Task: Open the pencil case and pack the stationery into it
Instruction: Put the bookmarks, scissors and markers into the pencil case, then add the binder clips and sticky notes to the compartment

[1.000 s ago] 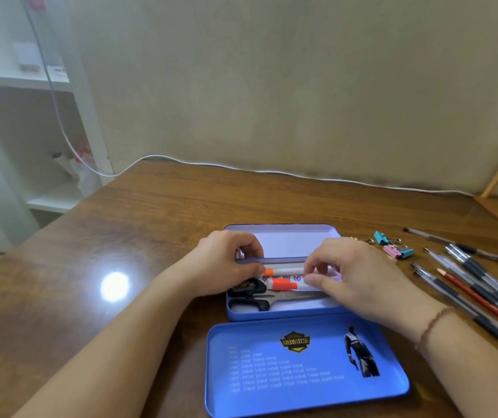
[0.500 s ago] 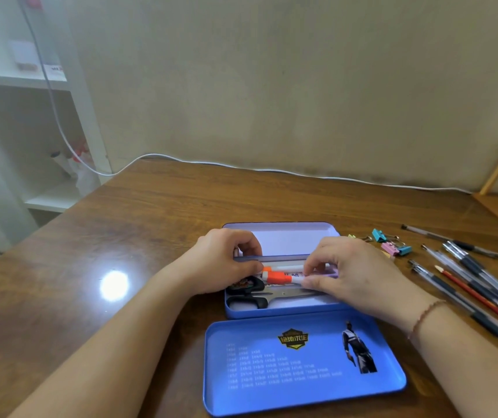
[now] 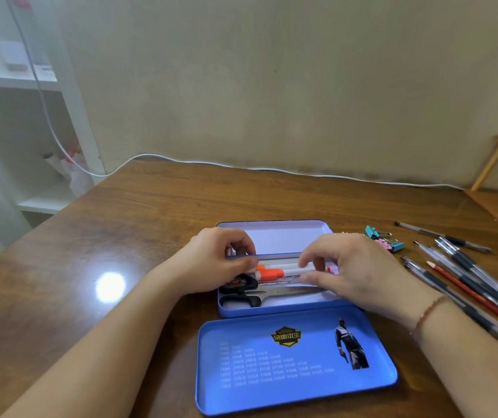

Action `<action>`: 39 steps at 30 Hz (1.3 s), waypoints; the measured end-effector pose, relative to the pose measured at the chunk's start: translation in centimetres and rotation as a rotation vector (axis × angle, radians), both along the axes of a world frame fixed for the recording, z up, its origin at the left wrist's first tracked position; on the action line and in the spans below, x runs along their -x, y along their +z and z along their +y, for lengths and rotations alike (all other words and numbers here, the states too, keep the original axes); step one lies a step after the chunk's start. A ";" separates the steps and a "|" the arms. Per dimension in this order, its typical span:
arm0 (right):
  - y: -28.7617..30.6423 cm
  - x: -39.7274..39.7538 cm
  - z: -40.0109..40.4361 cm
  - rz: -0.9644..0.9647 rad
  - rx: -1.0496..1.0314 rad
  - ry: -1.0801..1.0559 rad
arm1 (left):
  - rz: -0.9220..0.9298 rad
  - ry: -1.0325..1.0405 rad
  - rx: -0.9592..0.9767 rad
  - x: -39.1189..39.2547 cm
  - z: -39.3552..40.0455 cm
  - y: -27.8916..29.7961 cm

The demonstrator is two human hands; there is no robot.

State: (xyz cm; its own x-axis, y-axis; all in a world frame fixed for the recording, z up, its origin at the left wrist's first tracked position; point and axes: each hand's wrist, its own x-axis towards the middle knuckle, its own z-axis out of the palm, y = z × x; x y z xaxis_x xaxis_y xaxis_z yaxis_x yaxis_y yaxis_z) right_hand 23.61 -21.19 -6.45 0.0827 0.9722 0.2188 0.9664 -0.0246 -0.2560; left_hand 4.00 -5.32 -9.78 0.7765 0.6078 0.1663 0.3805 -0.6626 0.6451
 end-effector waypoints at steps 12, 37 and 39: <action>0.4 0.1 -0.1 -0.149 0.102 -0.099 | 0.029 -0.038 -0.059 0.0 -0.7 0.3; 3.5 -9.0 -6.5 0.161 0.285 -0.473 | 0.068 -0.297 -0.214 0.2 -2.8 0.6; 2.8 -9.1 -6.0 0.154 0.277 -0.481 | 0.065 -0.302 -0.205 0.3 -2.7 0.5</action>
State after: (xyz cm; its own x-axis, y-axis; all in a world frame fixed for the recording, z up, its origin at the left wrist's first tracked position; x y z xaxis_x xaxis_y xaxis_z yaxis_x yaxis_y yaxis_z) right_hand 32.71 -27.17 -3.67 0.5410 0.8364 -0.0880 0.7817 -0.5386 -0.3143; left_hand 3.70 -7.99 -9.24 0.9286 0.3090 0.2052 0.1842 -0.8643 0.4681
